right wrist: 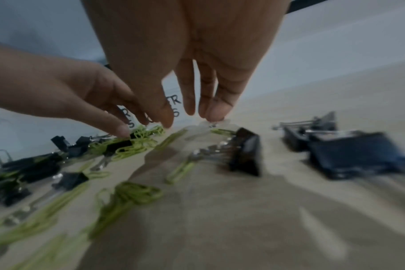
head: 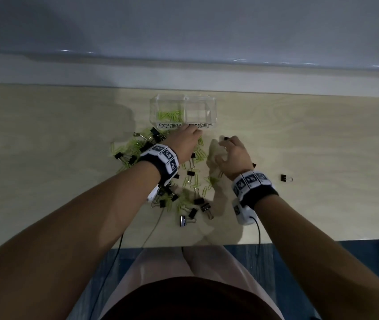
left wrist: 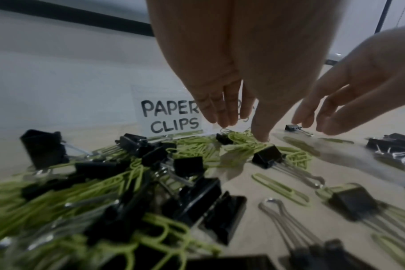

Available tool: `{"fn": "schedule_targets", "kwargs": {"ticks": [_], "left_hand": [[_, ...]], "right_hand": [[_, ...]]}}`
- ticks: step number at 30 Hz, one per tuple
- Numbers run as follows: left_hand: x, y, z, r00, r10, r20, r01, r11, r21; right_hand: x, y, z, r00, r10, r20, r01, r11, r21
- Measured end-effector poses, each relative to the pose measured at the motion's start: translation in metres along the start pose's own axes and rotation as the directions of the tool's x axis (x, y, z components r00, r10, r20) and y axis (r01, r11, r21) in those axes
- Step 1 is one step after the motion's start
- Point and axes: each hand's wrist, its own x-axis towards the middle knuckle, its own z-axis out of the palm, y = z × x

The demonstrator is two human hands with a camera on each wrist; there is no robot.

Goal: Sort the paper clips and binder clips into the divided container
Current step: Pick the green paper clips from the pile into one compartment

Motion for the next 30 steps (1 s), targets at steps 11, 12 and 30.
{"fn": "schedule_targets", "kwargs": {"ticks": [11, 12, 30], "left_hand": [[0.006, -0.01, 0.006, 1.0, 0.007, 0.003, -0.007, 1.0, 0.006], [0.005, -0.012, 0.007, 1.0, -0.001, 0.004, 0.001, 1.0, -0.01], [-0.051, -0.036, -0.007, 0.868, -0.493, -0.062, 0.189, 0.444, -0.876]], "right_hand": [[0.019, -0.03, 0.021, 0.994, -0.047, 0.099, 0.043, 0.998, 0.042], [0.019, -0.029, 0.021, 0.993, -0.049, 0.108, 0.045, 0.998, 0.042], [-0.003, -0.013, 0.031, 0.993, -0.095, 0.065, 0.099, 0.994, -0.045]]}}
